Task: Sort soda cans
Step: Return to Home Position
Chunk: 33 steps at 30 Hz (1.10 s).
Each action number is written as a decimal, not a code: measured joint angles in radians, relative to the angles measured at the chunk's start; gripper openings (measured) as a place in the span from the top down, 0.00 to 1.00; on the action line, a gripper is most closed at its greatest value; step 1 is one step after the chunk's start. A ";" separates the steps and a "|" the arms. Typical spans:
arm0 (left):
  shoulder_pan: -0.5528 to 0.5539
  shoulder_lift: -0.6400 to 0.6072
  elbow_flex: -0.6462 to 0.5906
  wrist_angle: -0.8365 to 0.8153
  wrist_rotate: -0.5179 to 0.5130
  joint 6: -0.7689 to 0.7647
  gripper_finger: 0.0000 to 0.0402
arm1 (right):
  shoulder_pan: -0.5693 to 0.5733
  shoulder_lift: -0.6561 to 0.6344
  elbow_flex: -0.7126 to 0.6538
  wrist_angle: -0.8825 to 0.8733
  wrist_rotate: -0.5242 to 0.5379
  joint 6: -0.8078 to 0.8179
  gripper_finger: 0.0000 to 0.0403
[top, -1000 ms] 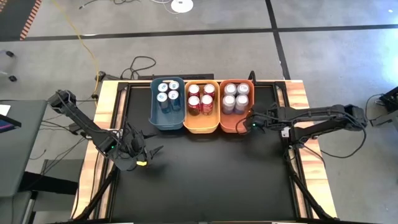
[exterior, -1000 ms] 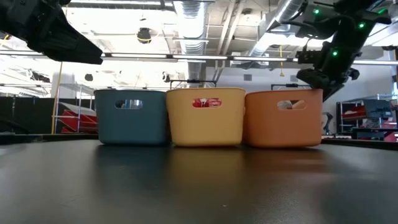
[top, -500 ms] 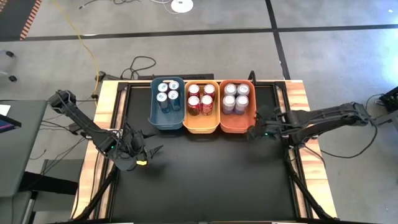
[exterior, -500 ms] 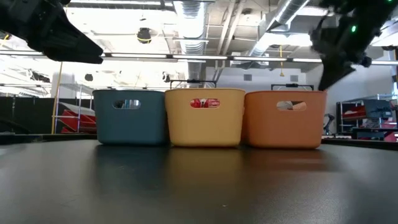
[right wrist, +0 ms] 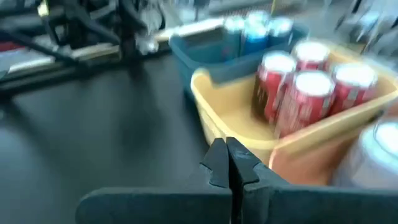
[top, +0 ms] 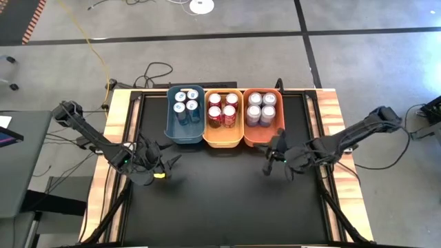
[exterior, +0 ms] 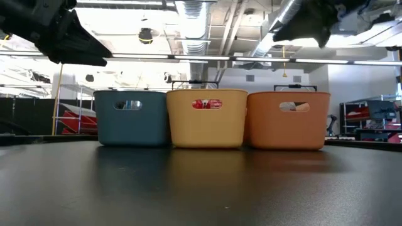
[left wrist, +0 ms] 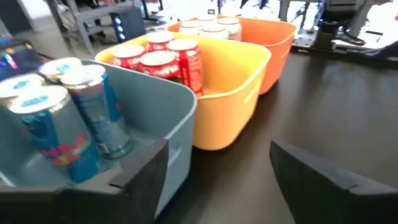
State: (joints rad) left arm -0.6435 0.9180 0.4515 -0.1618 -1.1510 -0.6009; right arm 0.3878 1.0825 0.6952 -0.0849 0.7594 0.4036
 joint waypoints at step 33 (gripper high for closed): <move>-0.033 -0.355 -0.049 0.184 0.078 0.603 1.00 | 0.070 -0.194 -0.102 0.463 -0.296 -0.596 1.00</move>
State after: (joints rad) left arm -0.6768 0.5635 0.4028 0.0221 -1.0733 0.0025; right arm 0.4573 0.8889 0.5936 0.3782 0.4634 -0.1925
